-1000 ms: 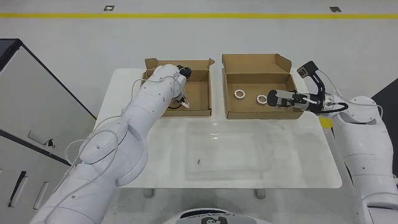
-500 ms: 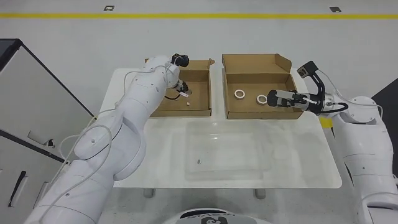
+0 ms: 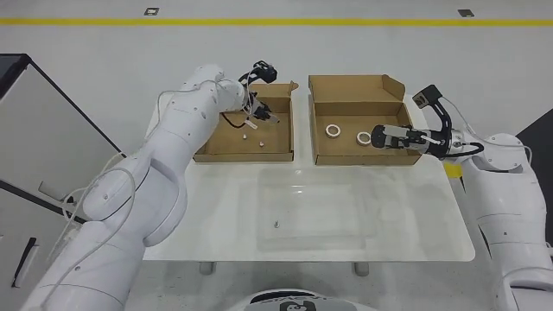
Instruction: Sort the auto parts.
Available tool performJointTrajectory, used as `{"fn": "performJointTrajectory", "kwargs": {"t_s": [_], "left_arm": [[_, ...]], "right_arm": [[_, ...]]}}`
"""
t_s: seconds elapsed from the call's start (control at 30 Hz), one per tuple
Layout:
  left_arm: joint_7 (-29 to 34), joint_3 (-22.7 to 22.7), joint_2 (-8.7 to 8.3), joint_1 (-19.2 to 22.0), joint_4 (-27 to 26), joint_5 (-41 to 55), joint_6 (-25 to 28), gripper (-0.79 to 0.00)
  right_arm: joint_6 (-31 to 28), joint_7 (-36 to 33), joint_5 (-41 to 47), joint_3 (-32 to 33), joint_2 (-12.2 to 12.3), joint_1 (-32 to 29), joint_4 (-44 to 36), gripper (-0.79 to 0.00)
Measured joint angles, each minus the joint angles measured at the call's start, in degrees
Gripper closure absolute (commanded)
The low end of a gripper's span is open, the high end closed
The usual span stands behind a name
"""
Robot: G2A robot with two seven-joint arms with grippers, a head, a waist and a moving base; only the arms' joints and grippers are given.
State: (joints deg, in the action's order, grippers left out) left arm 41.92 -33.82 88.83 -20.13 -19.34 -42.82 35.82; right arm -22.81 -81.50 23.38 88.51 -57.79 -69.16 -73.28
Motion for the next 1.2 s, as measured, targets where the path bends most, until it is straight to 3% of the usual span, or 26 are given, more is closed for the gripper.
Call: {"fn": "performJointTrajectory", "kwargs": {"t_s": [0.1,0.3,0.53,0.73,0.83,1.0,1.2], "left_arm": [[1.0,-1.1,-1.73,-1.5,-4.7,0.0,3.2,-0.785],[5.8,-5.3,-6.52,-7.1,-19.1,0.4,5.7,-0.785],[16.8,-14.4,-13.6,-19.5,-45.6,-0.4,4.2,-0.785],[24.3,-20.4,-17.61,-29.9,-63.9,1.2,2.4,-0.785],[24.7,-19.7,-19.13,-32.2,-68.5,2.9,1.8,-0.785],[25.5,-15.5,-21.69,-31.6,-71.3,4.7,1.0,-0.785],[25.5,-15.3,-21.77,-31.5,-71.3,4.6,1.0,-0.785]], "right_arm": [[0.0,0.0,0.0,0.0,0.0,0.0,0.0,-0.785],[0.0,0.0,0.0,0.0,0.0,0.0,0.0,-0.785],[0.0,0.0,0.0,0.0,0.0,0.0,0.0,-0.785],[0.0,0.0,0.0,0.0,0.0,0.0,0.0,-0.785],[0.0,0.0,0.0,0.0,0.0,0.0,0.0,-0.785],[0.0,0.0,0.0,0.0,0.0,0.0,0.0,-0.785],[0.0,0.0,0.0,0.0,0.0,0.0,0.0,-0.785]]}}
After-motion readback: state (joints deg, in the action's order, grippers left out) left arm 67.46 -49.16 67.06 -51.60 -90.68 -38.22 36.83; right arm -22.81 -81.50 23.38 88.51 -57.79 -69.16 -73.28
